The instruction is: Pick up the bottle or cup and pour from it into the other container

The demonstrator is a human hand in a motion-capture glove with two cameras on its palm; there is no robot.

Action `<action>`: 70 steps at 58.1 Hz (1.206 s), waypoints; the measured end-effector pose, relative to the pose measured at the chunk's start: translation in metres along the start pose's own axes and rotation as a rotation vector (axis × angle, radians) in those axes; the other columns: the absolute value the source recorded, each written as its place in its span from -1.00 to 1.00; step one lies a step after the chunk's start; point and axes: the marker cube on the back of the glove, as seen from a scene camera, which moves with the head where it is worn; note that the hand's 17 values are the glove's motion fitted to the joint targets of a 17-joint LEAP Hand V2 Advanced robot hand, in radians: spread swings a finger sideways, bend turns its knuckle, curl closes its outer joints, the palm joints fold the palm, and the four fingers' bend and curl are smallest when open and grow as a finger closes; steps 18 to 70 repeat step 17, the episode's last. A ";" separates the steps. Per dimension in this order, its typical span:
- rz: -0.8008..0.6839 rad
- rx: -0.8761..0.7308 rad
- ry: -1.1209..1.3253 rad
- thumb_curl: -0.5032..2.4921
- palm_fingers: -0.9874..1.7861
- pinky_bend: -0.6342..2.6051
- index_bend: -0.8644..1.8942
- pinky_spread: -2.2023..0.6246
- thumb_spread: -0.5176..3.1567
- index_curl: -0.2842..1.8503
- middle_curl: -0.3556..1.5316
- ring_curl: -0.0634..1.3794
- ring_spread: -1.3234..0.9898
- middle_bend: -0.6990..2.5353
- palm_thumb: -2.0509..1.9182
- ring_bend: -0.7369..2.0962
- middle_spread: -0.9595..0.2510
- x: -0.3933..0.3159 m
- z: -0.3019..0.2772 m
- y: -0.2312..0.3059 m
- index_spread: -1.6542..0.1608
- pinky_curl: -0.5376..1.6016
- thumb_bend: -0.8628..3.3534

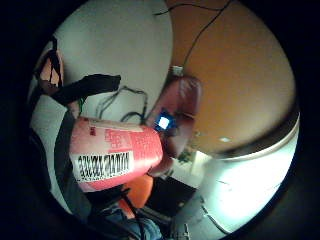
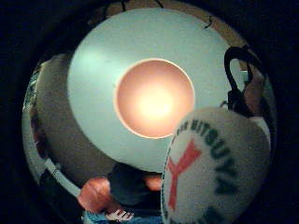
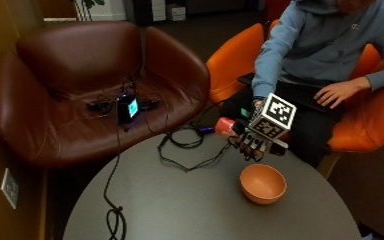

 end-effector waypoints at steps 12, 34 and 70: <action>-0.017 0.195 -0.385 -0.17 0.61 -0.36 -0.24 0.38 -0.63 -0.27 -0.11 -0.32 -0.02 -0.37 0.53 -0.19 0.44 0.019 -0.009 0.004 0.63 -0.16 -0.61; -0.001 0.253 -0.548 -0.17 0.61 -0.36 -0.24 0.38 -0.62 -0.27 -0.11 -0.32 -0.02 -0.37 0.53 -0.19 0.45 0.029 -0.009 0.007 0.64 -0.16 -0.61; -0.001 0.253 -0.548 -0.17 0.61 -0.36 -0.24 0.38 -0.62 -0.27 -0.11 -0.32 -0.02 -0.37 0.53 -0.19 0.45 0.029 -0.009 0.007 0.64 -0.16 -0.61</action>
